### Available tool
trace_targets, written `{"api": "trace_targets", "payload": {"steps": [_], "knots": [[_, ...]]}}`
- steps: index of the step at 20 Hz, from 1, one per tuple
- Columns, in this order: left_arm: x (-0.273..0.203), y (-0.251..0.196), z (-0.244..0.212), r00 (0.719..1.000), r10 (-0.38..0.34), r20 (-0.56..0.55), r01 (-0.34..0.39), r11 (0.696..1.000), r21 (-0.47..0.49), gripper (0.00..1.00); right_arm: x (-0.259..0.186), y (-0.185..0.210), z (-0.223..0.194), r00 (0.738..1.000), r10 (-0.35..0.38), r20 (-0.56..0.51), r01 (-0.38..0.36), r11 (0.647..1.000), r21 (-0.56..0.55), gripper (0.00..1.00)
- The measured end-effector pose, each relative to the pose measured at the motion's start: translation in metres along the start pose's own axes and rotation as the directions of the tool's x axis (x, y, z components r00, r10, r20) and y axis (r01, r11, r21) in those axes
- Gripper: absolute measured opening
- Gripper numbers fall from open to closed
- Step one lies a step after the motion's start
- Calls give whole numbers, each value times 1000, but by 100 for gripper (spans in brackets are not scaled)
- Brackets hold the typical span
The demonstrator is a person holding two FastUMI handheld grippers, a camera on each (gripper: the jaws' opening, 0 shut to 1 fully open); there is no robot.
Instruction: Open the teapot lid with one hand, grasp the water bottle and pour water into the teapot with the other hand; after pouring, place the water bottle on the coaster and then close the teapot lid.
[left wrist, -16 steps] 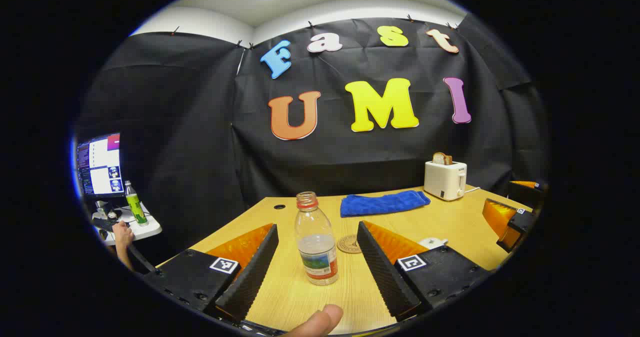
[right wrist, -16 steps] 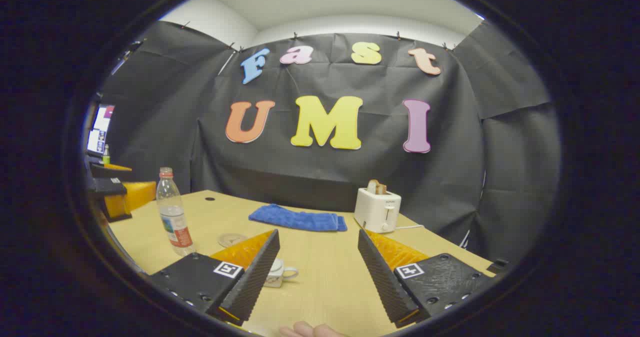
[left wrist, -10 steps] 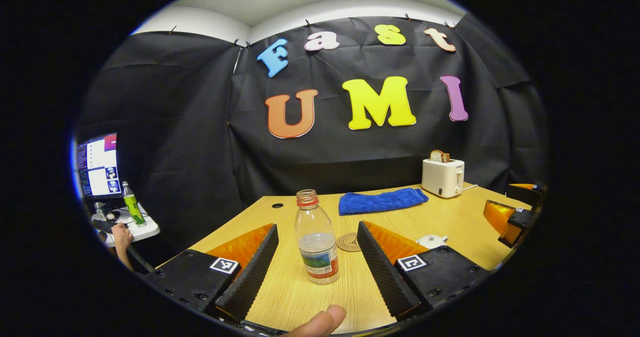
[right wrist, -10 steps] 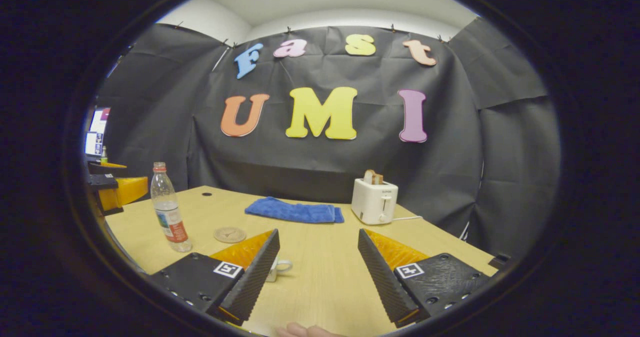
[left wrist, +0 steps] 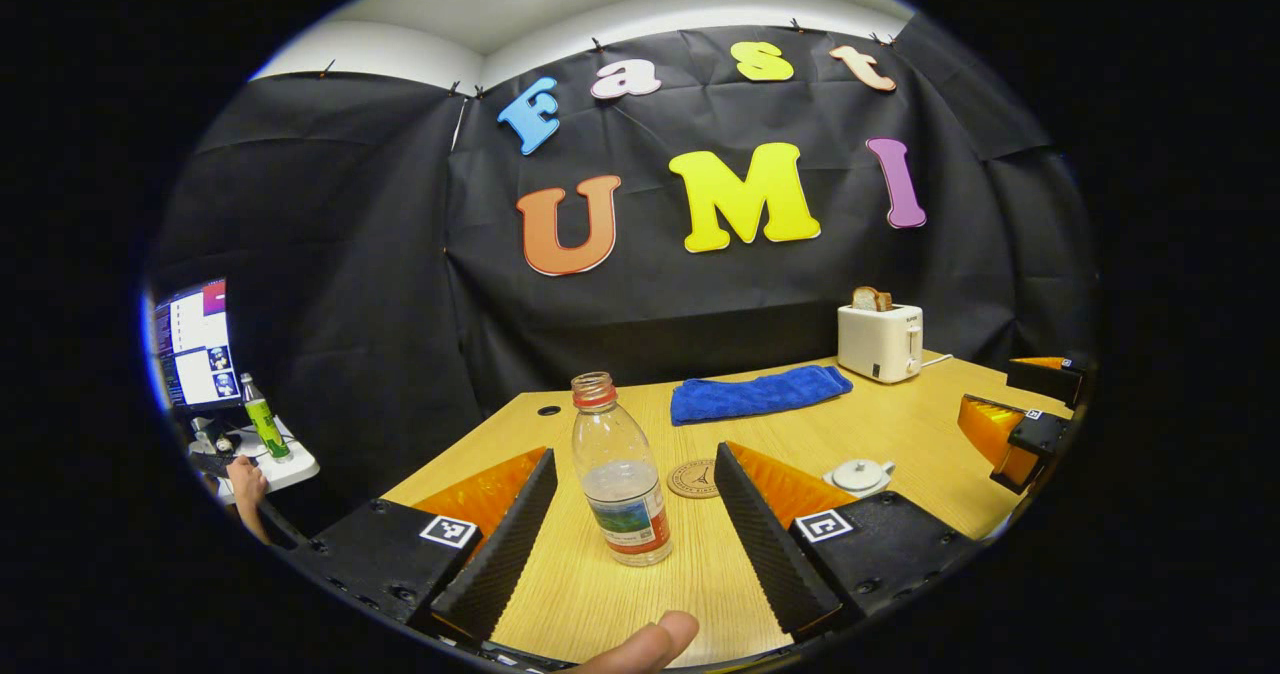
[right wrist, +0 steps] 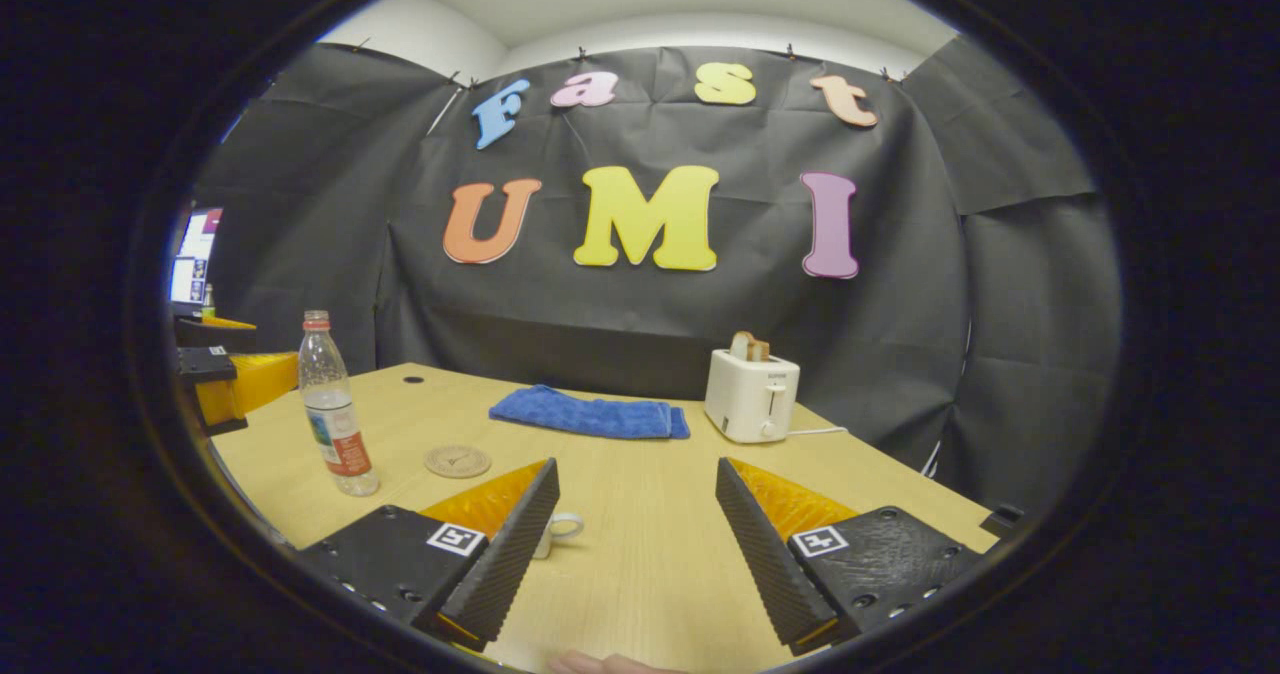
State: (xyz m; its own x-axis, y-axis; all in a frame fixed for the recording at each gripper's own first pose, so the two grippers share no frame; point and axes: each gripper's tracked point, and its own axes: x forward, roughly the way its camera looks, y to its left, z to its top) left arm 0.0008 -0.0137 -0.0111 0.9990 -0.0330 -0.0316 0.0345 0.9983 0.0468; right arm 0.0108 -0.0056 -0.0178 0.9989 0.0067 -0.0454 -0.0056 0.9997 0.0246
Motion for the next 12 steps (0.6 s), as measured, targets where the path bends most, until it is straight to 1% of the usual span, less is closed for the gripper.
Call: {"api": "trace_targets", "payload": {"steps": [1, 2, 3, 4, 5, 6, 7, 9, 10, 11, 12], "knots": [[0, 2, -1, 1000, 1, 0, -1, 1000, -5, 99, 3, 1, -2, 1000, 7, -1, -7, 1000, 3, 97], [1, 3, 0, 1000, 1, 4, -1, 1000, -10, 96, 6, 3, -6, 1000, 14, -4, -14, 1000, 8, 97], [2, 4, 0, 1000, 3, 3, -3, 1000, -13, 99, 10, 7, -8, 1000, 21, -7, -21, 1000, 14, 95], [3, 6, -2, 1000, 8, -1, -8, 1000, -16, 99, 14, 11, -13, 999, 31, -9, -31, 999, 18, 97], [4, 8, -4, 1000, 10, -5, -10, 1000, -19, 99, 20, 15, -17, 999, 41, -12, -41, 999, 13, 95], [5, 10, -5, 1000, 11, -10, -11, 1000, -22, 99, 25, 18, -21, 999, 41, -15, -41, 999, 2, 95], [6, 12, -5, 1000, 13, -12, -13, 1000, -25, 99, 32, 22, -24, 999, 42, -19, -42, 999, -7, 97], [7, 17, -6, 1000, 19, -14, -20, 999, -31, 99, 42, 36, -36, 998, 56, -39, -57, 998, -14, 97], [8, 18, -6, 1000, 21, -15, -21, 999, -35, 99, 47, 41, -38, 997, 60, -38, -60, 998, -2, 95], [8, 20, -7, 1000, 23, -17, -23, 999, -41, 99, 53, 45, -37, 998, 60, -31, -60, 998, 14, 98], [9, 22, -9, 999, 26, -22, -27, 999, -46, 99, 56, 49, -39, 998, 63, -25, -62, 998, 26, 95]]}}
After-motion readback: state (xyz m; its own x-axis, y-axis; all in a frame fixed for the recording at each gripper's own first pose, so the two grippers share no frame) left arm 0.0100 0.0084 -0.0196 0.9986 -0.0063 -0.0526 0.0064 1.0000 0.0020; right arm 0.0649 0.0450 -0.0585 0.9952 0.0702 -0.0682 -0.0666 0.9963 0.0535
